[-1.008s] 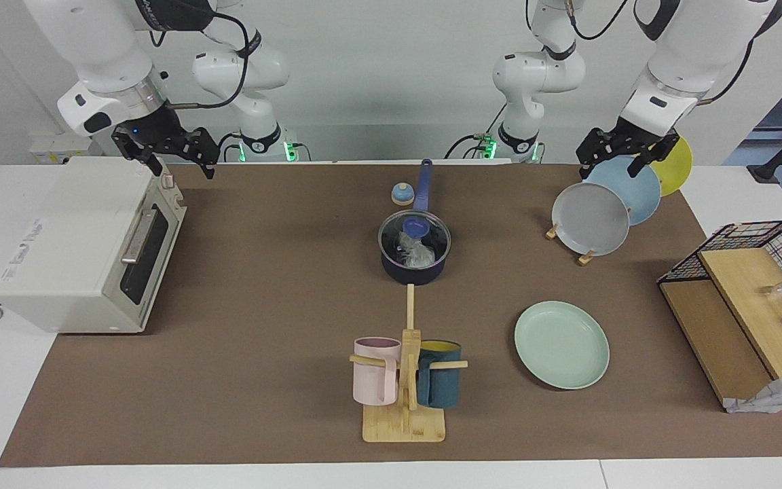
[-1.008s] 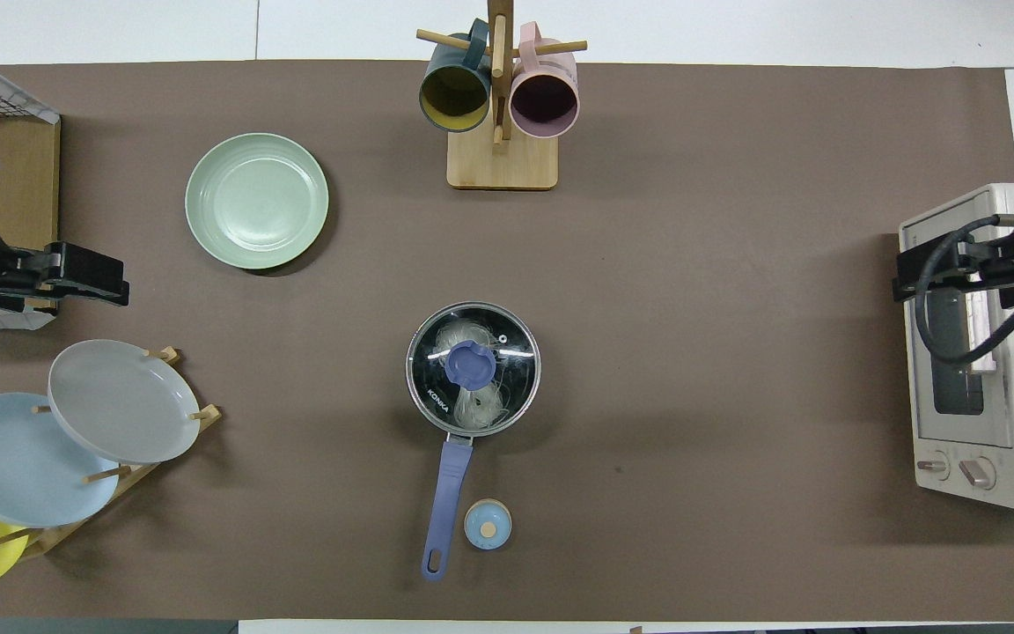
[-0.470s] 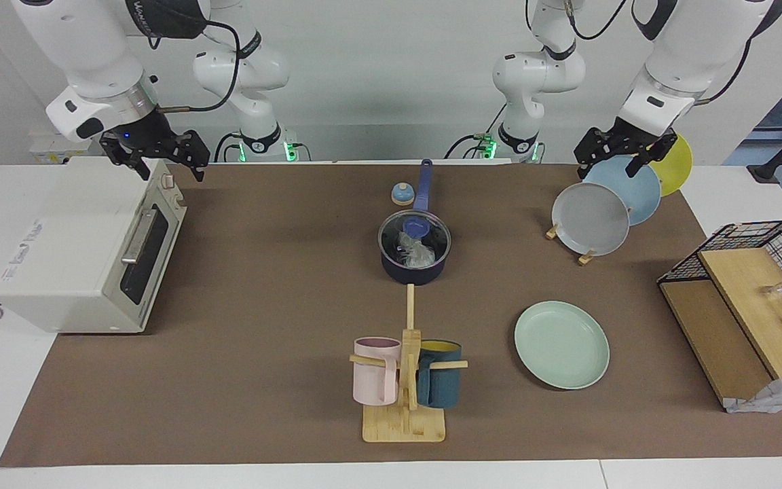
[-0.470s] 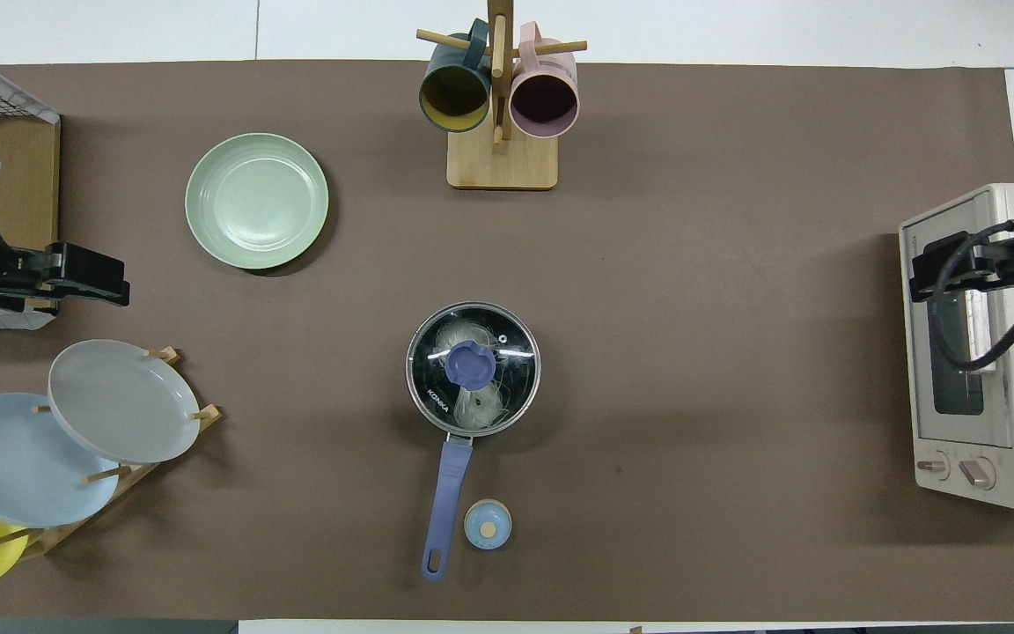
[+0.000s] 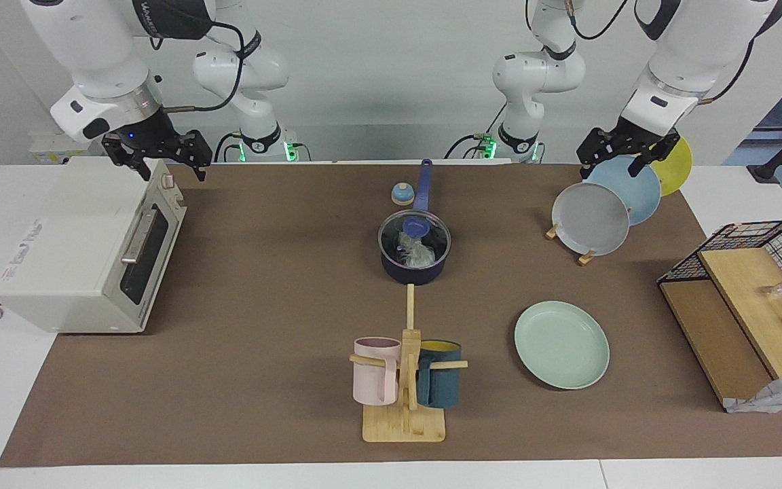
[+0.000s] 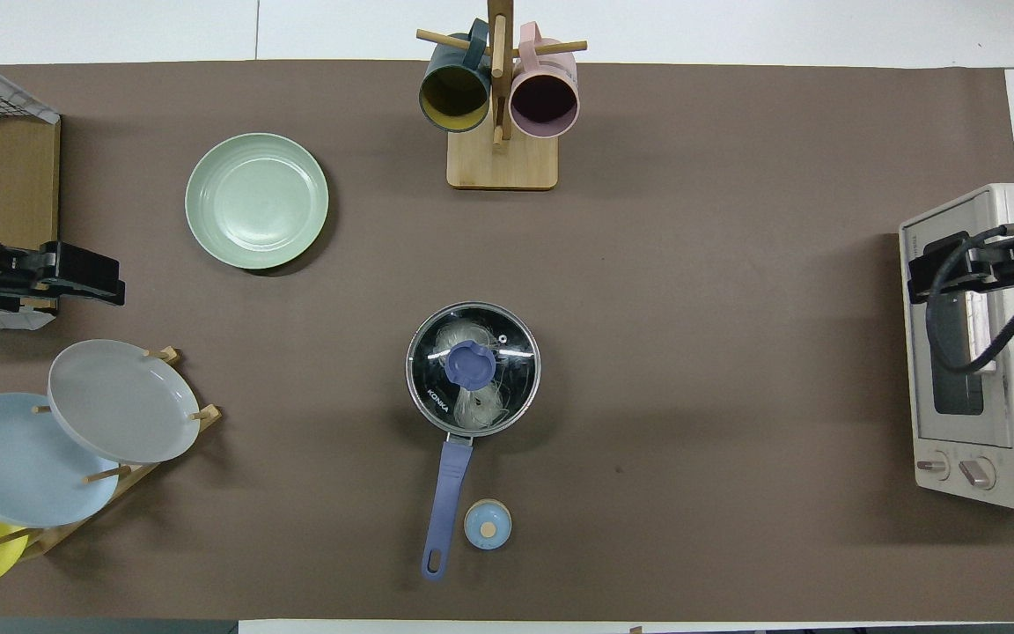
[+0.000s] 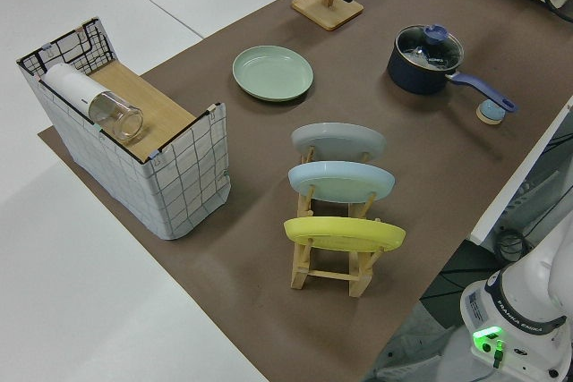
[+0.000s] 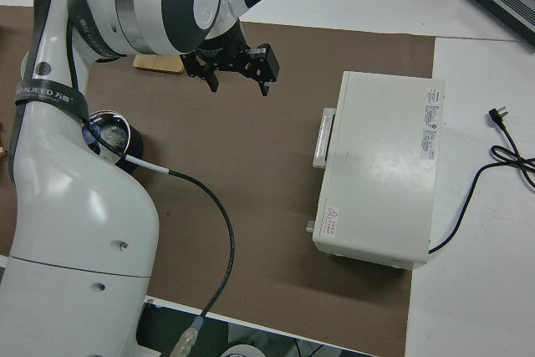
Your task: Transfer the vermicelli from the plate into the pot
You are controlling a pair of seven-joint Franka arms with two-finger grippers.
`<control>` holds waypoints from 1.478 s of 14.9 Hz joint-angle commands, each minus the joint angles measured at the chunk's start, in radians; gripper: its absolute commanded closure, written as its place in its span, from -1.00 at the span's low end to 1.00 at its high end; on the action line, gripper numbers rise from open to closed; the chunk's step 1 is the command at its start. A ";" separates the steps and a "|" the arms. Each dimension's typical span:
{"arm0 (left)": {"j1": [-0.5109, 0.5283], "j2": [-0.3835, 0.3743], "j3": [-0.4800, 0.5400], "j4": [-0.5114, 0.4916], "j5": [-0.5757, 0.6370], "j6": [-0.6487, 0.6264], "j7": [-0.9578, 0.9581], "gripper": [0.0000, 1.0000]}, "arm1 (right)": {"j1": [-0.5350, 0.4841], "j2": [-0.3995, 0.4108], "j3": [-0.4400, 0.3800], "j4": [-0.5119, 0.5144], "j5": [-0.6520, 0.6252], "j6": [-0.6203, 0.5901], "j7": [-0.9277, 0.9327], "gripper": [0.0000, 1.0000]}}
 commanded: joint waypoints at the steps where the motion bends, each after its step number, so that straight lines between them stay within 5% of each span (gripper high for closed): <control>1: 0.020 -0.022 -0.008 -0.011 -0.013 -0.007 0.008 -1.00 | -0.038 0.006 0.018 0.005 -0.012 -0.002 -0.044 -1.00; 22: 0.020 -0.022 -0.006 -0.011 -0.013 -0.006 0.008 -1.00 | -0.058 0.004 0.018 0.005 0.002 0.034 -0.107 -1.00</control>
